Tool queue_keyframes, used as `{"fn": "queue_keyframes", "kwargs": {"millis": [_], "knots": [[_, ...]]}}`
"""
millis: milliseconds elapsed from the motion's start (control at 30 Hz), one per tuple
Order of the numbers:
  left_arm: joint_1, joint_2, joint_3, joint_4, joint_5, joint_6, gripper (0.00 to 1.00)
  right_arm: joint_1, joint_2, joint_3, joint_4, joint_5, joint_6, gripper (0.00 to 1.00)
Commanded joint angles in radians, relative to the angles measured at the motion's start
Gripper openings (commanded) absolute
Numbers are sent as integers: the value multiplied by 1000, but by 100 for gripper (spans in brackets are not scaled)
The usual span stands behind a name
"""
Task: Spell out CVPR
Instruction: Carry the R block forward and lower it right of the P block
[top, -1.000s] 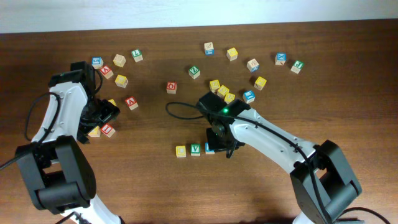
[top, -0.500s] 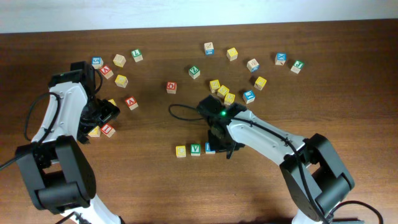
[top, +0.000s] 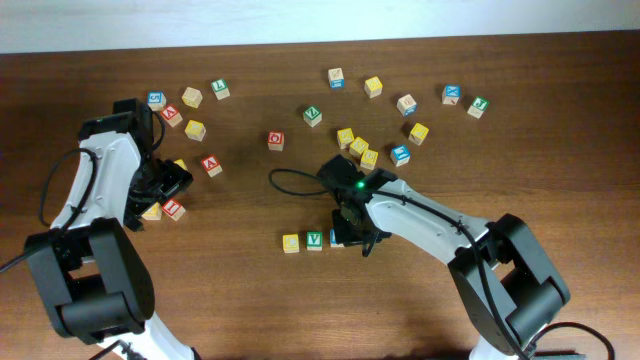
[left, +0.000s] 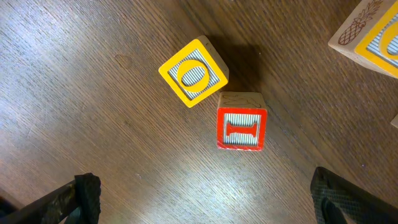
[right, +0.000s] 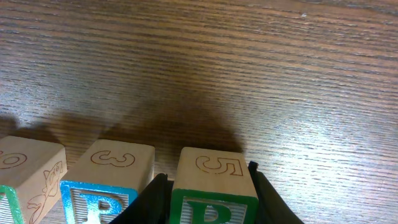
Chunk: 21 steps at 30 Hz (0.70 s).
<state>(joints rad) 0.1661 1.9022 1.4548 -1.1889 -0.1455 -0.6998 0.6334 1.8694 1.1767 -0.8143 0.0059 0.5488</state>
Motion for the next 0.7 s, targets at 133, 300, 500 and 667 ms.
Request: {"fn": "queue_keyframes", "kwargs": {"millis": [133, 300, 500, 667], "knots": [[7, 7, -2, -1, -4, -3, 99, -5, 4, -26, 11, -6, -2, 27], [7, 7, -2, -1, -4, -3, 99, -5, 4, -40, 34, -10, -2, 28], [7, 7, -2, -1, -4, -3, 99, -6, 4, -39, 37, -10, -2, 41], [7, 7, -2, -1, -4, -3, 99, -6, 3, -24, 26, -9, -21, 49]]}}
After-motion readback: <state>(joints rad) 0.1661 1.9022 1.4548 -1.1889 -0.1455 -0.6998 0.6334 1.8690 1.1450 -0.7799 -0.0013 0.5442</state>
